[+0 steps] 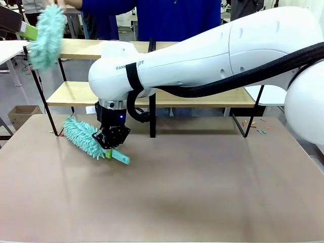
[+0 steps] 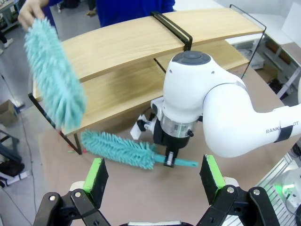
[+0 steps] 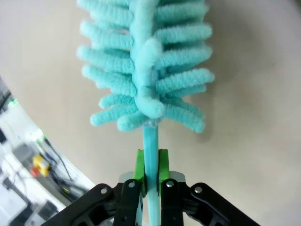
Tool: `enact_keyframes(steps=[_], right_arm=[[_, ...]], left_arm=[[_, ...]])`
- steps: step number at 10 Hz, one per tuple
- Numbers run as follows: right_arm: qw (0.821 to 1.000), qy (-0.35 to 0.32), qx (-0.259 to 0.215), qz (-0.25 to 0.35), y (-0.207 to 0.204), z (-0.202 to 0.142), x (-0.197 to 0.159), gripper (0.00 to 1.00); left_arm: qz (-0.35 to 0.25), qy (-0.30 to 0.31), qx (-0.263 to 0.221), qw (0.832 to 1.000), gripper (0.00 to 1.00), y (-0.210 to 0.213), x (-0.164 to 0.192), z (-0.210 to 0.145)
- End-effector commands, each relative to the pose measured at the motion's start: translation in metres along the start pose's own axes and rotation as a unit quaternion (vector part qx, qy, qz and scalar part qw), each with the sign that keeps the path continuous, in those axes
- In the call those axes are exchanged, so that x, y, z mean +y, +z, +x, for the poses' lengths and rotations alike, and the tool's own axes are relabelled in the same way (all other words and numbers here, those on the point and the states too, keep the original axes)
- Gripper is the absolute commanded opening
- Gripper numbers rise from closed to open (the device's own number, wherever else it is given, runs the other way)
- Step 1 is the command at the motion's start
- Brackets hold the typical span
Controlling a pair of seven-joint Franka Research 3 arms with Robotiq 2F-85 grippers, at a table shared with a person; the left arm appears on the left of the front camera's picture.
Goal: Clean the shelves.
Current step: Clean another randomly selected level of the Shelf with the Duster.
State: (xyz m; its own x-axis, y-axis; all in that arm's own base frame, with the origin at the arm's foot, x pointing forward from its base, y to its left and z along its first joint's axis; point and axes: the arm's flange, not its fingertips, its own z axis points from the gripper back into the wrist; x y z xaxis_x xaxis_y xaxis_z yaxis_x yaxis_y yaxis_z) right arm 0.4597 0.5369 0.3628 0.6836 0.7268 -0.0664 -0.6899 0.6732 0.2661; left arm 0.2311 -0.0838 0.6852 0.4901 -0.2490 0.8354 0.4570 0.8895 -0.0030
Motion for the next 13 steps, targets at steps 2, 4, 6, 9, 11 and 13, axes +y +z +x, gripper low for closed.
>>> enact_keyframes(steps=[2,4,6,9,11,13], right_arm=[[0.966,0.219,0.113,-0.077,-0.003,-0.029,-0.018,0.13],[0.950,0.286,0.112,-0.052,0.002,-0.055,-0.033,0.13],[0.943,0.322,0.080,-0.017,0.007,-0.083,-0.050,0.13],[0.966,0.259,-0.001,-0.027,0.039,-0.146,-0.058,0.13],[0.962,0.255,-0.093,0.007,0.077,-0.210,-0.053,0.13],[0.970,0.218,-0.076,0.078,0.090,-0.246,-0.056,0.13]], left_arm=[[-0.001,-0.002,-0.001,1.000,1.00,0.000,0.000,0.000],[-0.001,-0.002,-0.001,1.000,1.00,0.000,0.000,0.000],[-0.001,-0.002,-0.001,1.000,1.00,0.000,0.000,0.000],[-0.001,-0.002,-0.001,1.000,1.00,0.000,0.000,0.000],[-0.001,-0.002,-0.001,1.000,1.00,0.000,0.000,0.000],[-0.001,-0.002,-0.001,1.000,1.00,0.000,0.000,0.000]])
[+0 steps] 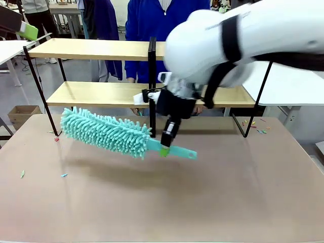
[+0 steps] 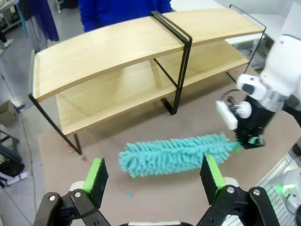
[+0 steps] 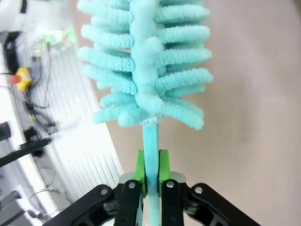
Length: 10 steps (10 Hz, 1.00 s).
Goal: Clean the shelves.
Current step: Clean another randomly selected level of the Shelf with the Duster.
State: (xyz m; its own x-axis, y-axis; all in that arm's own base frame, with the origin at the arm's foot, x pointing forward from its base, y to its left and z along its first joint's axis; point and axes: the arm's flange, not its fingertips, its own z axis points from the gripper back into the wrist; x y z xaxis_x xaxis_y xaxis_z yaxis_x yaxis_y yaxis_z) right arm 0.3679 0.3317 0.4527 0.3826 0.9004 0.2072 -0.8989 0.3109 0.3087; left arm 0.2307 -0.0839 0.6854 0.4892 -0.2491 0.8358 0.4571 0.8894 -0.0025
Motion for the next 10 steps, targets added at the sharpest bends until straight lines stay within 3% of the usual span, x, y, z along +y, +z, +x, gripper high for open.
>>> enact_keyframes(steps=[1,2,3,4,5,7,8,10], right_arm=[[0.993,-0.046,0.063,0.090,0.003,-0.041,0.008,0.13],[0.987,-0.016,0.118,0.112,-0.002,-0.049,0.009,0.13],[0.978,-0.134,0.127,0.102,-0.004,-0.054,0.008,0.13],[0.987,-0.065,0.112,0.092,0.000,-0.064,0.016,0.13],[0.984,-0.122,0.092,0.090,0.008,-0.081,0.018,0.13],[0.987,-0.137,0.062,0.064,0.021,-0.109,0.037,0.13],[0.983,-0.112,0.105,0.098,0.003,-0.079,0.014,0.13],[0.983,-0.112,0.105,0.098,0.003,-0.079,0.014,0.13]], left_arm=[[-0.001,-0.001,0.000,1.000,1.00,0.000,0.001,0.000],[-0.001,-0.001,0.000,1.000,1.00,0.000,0.001,0.000],[-0.001,-0.001,0.000,1.000,1.00,0.000,0.001,0.000],[-0.001,-0.001,0.000,1.000,1.00,0.000,0.001,0.000],[-0.001,-0.001,0.000,1.000,1.00,0.000,0.001,0.000],[-0.001,-0.001,0.000,1.000,1.00,0.000,0.001,0.000],[-0.001,-0.001,0.000,1.000,1.00,0.000,0.001,0.000],[-0.001,-0.001,0.000,1.000,1.00,0.000,0.001,0.000]])
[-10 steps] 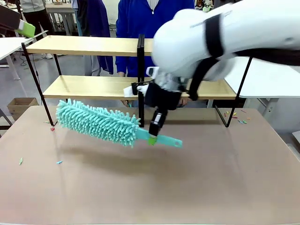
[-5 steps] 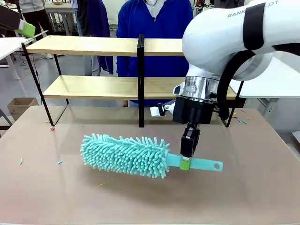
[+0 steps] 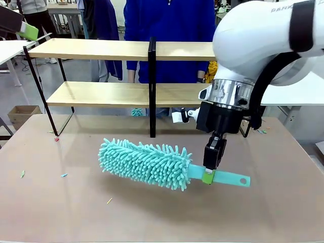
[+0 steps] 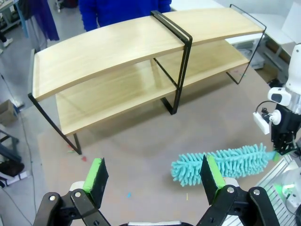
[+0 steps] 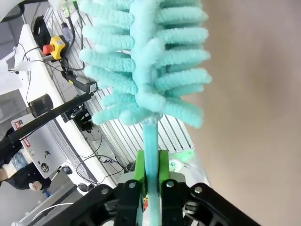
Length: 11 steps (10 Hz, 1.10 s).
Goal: Clean the shelves.
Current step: Clean another randomly selected level of the Shelf with the Duster.
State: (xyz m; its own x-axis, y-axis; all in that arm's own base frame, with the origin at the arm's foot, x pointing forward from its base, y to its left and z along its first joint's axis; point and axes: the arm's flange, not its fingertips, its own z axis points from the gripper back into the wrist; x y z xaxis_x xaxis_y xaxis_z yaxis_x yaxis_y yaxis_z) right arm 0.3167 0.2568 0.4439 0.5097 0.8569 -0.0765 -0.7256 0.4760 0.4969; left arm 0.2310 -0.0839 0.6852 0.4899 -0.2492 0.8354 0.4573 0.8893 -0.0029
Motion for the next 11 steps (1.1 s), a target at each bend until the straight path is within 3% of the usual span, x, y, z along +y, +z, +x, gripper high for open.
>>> enact_keyframes(steps=[1,2,3,6,7,9,11], right_arm=[[1.000,0.000,-0.007,-0.006,0.006,-0.004,0.004,0.13],[0.995,0.049,-0.080,0.024,0.032,-0.033,0.004,0.13],[0.991,0.048,-0.125,0.029,0.056,-0.089,0.001,0.13],[0.955,0.039,-0.286,0.069,0.092,-0.249,-0.017,0.13],[0.934,0.046,-0.347,0.073,0.107,-0.303,-0.018,0.13],[0.892,-0.010,-0.451,0.021,0.128,-0.370,-0.004,0.13],[0.864,-0.014,-0.500,-0.053,0.148,-0.411,0.026,0.13]], left_arm=[[-0.001,-0.002,0.000,1.000,1.00,0.000,0.000,0.000],[-0.001,-0.002,0.000,1.000,1.00,0.000,0.000,0.000],[-0.001,-0.002,0.000,1.000,1.00,0.000,0.000,0.000],[-0.001,-0.002,0.000,1.000,1.00,0.000,0.000,0.000],[-0.001,-0.002,0.000,1.000,1.00,0.000,0.000,0.000],[-0.001,-0.002,0.000,1.000,1.00,0.000,0.000,0.000],[-0.001,-0.002,0.000,1.000,1.00,0.000,0.000,0.000]])
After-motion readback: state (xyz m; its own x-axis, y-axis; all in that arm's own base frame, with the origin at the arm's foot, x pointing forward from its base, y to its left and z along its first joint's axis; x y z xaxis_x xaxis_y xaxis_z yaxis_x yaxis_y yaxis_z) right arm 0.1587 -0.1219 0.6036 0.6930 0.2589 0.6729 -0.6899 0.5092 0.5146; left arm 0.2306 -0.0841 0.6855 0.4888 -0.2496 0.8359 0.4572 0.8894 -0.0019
